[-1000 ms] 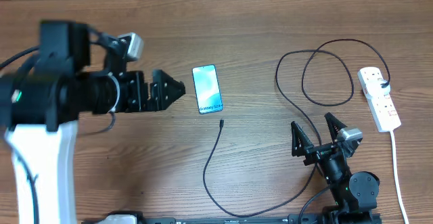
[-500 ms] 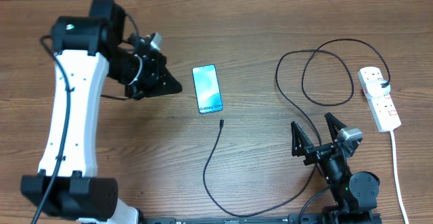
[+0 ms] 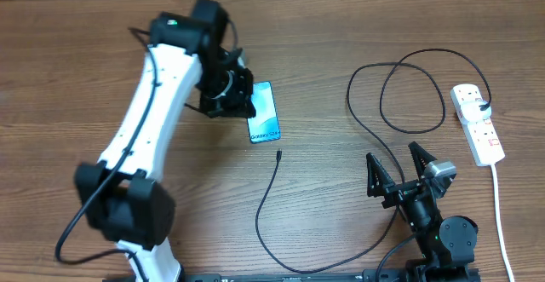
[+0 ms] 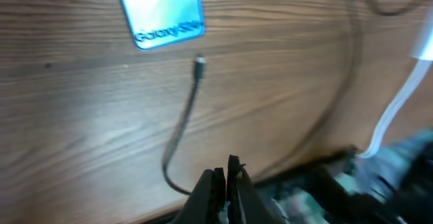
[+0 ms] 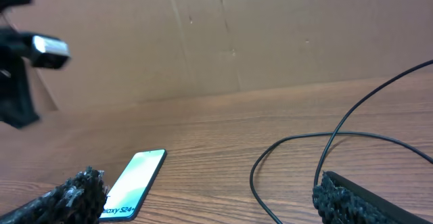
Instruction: Plug charger to phone and switch on socket
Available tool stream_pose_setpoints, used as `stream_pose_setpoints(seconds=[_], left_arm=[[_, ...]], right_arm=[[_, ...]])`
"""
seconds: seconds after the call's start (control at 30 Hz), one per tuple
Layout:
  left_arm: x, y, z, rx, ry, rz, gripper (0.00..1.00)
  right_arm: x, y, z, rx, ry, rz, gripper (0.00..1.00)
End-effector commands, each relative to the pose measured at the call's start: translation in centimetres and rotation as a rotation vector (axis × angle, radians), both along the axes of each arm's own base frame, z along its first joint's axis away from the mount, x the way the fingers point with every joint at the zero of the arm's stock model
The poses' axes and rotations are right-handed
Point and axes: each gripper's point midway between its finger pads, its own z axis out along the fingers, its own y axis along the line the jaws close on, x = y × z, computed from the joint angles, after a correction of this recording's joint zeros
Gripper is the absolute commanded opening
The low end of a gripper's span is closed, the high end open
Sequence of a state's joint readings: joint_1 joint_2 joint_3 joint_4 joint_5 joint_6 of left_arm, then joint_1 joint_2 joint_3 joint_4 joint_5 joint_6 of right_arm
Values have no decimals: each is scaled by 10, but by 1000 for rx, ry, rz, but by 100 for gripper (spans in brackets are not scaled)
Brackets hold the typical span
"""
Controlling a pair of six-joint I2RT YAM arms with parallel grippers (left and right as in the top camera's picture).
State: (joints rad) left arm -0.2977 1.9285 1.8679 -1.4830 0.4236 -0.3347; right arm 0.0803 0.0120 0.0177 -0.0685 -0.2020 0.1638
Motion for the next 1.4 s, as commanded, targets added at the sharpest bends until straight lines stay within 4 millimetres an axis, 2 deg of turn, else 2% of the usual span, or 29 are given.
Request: stream_pose_setpoints(seconds=[0.0, 0.2, 0.43, 0.53, 0.7, 0.73, 0.8, 0.87, 0.9, 0.93, 1.0, 1.03, 1.07, 1.23, 1.37], left_arm=[[11, 0, -26, 129, -5, -5, 4], [11, -15, -67, 164, 77, -40, 4], [5, -18, -122, 216, 210, -63, 4], [2, -17, -138, 233, 253, -66, 4], [2, -14, -151, 253, 271, -69, 6], [4, -14, -153, 259, 259, -70, 9], [10, -12, -155, 275, 231, -71, 24], [15, -11, -157, 283, 206, -70, 35], [18, -11, -158, 286, 193, -70, 47], [21, -11, -159, 286, 179, -69, 64], [25, -12, -160, 282, 163, -68, 71], [27, -13, -160, 281, 152, -67, 81], [31, -13, -161, 282, 137, -66, 100], [44, -14, -164, 289, 79, -55, 100], [57, -6, -167, 346, 33, 9, 100]], right_arm=[[0, -1, -1, 4, -3, -5, 100], [0, -1, -1, 4, -3, -5, 100], [0, -1, -1, 4, -3, -5, 100], [0, -1, -1, 4, -3, -5, 100], [0, -1, -1, 4, -3, -5, 100], [0, -1, -1, 4, -3, -5, 100], [0, -1, -1, 4, -3, -5, 100], [0, -1, -1, 4, -3, -5, 100], [0, -1, -1, 4, -3, -5, 100], [0, -1, -2, 4, -3, -5, 100], [0, -1, -1, 4, -3, -5, 100], [0, -1, -1, 4, -3, -5, 100], [0, -1, -2, 4, -3, -5, 100], [0, -1, -2, 4, -3, -5, 100], [0, -1, -1, 4, -3, -5, 100]])
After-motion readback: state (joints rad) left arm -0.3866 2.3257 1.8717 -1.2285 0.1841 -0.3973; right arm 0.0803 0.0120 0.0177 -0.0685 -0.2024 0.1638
